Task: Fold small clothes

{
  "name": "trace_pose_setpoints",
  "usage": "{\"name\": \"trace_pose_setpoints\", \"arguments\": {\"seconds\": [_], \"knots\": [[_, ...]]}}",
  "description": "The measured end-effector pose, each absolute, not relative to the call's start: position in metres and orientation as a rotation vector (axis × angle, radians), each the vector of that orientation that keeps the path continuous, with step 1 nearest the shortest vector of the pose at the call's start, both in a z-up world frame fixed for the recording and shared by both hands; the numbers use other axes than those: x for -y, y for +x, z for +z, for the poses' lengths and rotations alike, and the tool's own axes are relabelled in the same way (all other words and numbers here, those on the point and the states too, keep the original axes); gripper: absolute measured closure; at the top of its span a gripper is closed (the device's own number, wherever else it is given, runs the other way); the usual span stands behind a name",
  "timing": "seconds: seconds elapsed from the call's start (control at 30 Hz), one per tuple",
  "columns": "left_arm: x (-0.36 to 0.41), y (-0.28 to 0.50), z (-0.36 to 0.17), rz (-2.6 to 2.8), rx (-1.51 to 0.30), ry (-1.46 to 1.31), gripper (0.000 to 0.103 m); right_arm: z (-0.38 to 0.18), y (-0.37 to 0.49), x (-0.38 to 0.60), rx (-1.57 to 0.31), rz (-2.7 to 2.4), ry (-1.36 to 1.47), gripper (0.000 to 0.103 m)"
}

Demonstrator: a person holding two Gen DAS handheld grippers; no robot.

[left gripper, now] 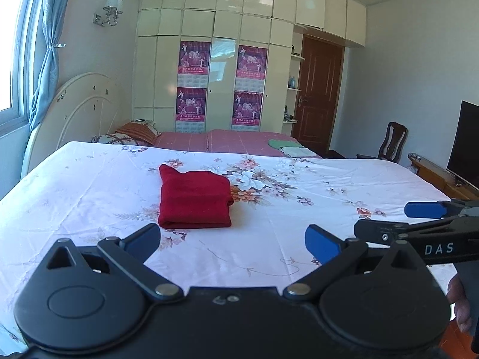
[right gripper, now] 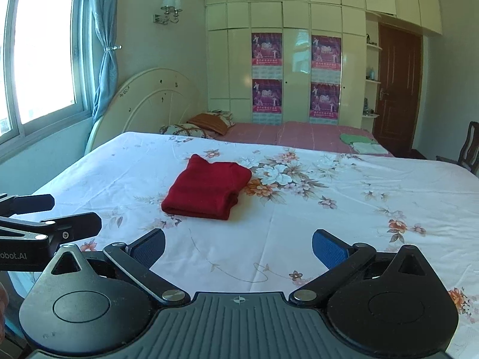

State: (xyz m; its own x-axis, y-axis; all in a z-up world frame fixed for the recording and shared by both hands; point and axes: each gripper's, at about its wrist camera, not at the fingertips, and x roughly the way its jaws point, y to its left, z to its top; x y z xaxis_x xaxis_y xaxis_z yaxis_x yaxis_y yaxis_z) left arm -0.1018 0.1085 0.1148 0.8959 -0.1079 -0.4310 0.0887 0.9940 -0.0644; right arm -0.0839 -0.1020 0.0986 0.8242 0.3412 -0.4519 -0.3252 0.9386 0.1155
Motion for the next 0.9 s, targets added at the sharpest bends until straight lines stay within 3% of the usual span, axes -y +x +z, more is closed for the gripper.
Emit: {"name": "trace_pose_setpoints", "arguments": {"seconds": [0.9], "knots": [[-0.102,-0.114,0.12,-0.097,-0.417,-0.037,0.0,0.108,-0.108,0.119,-0.449,0.331,0.025,0.0]]}}
